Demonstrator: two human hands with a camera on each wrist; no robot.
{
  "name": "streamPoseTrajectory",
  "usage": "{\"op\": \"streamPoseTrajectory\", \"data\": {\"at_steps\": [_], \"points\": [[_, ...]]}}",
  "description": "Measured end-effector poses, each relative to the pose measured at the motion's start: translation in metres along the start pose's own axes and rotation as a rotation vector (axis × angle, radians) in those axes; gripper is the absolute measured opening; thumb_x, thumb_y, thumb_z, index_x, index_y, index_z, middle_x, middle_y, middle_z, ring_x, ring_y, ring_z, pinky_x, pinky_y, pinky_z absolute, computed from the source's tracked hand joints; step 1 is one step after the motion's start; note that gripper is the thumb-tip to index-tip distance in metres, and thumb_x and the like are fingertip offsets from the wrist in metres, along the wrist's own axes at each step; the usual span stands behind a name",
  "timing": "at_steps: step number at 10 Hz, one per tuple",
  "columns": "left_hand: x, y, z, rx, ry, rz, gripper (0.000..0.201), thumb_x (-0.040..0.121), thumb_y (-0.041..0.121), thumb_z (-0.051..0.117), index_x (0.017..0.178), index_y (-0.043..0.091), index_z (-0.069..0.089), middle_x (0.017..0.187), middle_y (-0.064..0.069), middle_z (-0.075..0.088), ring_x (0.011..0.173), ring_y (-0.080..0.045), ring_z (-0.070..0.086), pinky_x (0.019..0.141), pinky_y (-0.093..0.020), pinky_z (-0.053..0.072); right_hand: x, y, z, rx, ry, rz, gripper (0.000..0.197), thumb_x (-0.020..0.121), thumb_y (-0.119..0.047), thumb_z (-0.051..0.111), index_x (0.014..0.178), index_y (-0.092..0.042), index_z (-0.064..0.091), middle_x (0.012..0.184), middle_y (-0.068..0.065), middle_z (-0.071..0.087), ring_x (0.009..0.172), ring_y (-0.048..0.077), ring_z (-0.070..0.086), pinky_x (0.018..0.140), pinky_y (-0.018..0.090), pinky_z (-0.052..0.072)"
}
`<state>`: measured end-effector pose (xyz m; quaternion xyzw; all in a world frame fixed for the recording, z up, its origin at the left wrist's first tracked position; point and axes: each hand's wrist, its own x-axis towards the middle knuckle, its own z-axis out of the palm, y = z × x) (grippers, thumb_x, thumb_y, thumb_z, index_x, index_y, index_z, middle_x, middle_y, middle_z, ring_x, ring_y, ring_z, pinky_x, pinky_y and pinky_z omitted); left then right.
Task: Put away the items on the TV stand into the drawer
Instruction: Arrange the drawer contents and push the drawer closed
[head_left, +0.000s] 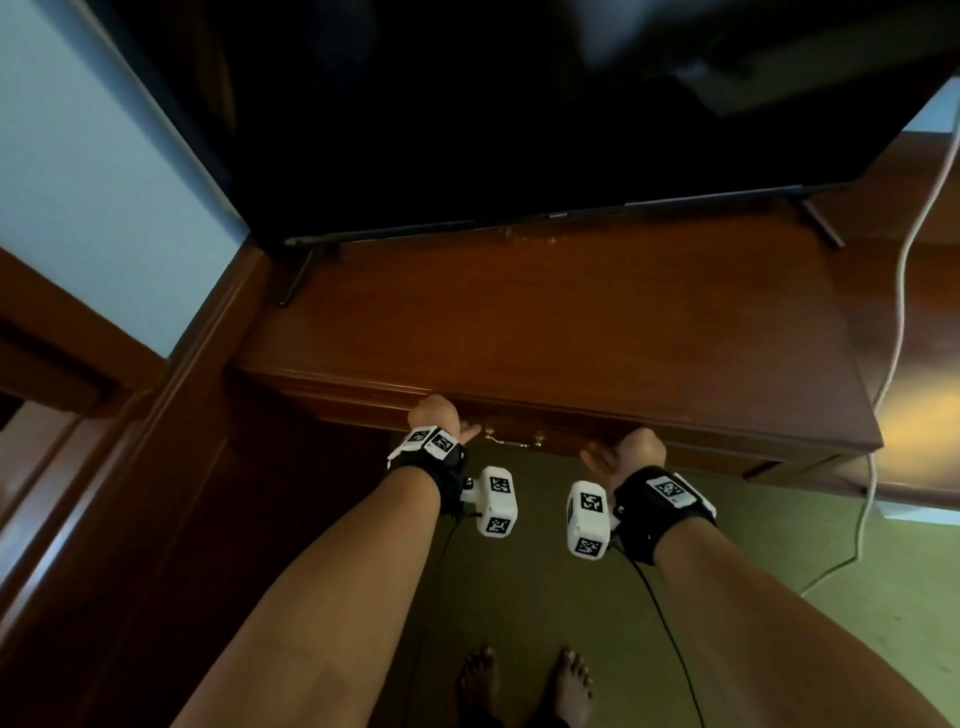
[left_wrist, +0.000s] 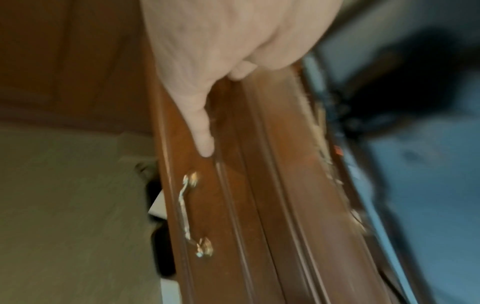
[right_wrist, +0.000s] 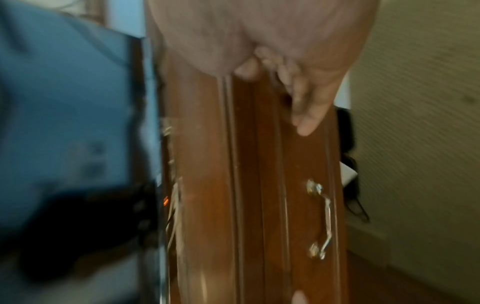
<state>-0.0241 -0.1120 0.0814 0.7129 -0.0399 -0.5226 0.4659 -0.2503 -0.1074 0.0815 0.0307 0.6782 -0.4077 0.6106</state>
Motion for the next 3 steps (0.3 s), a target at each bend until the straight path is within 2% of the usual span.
{"op": "streamPoseTrajectory", "data": {"at_steps": [1, 2, 3], "points": [[-0.027, 0.013, -0.009, 0.189, 0.061, 0.098, 0.041, 0.109, 0.014, 0.038, 0.146, -0.003, 0.044, 0.128, -0.020, 0.062, 0.104, -0.037, 0.068, 0.078, -0.043, 0.062, -0.013, -0.012, -0.009, -0.216, 0.008, -0.142, 0.038, 0.101, -0.007, 0.045, 0.137, -0.002, 0.051, 0.113, 0.017, 0.059, 0.101, 0.032, 0.062, 0.082, 0.047, 0.058], [-0.066, 0.031, -0.013, 0.312, 0.069, 0.202, 0.048, 0.105, 0.013, 0.048, 0.153, 0.012, 0.042, 0.143, -0.012, 0.055, 0.092, -0.017, 0.058, 0.066, -0.025, 0.050, -0.047, -0.028, -0.020, -0.494, -0.047, -0.362, 0.049, 0.100, -0.011, 0.050, 0.148, -0.010, 0.044, 0.130, 0.014, 0.061, 0.097, 0.030, 0.064, 0.087, 0.046, 0.057], [-0.115, 0.038, -0.027, 0.424, -0.047, 0.428, 0.056, 0.106, 0.019, 0.049, 0.159, 0.020, 0.032, 0.164, -0.004, 0.033, 0.086, 0.002, 0.051, 0.063, -0.012, 0.041, -0.097, -0.034, -0.043, -0.710, -0.150, -0.626, 0.051, 0.103, -0.014, 0.051, 0.153, -0.018, 0.038, 0.125, 0.008, 0.067, 0.076, 0.020, 0.066, 0.064, 0.029, 0.056]]}}
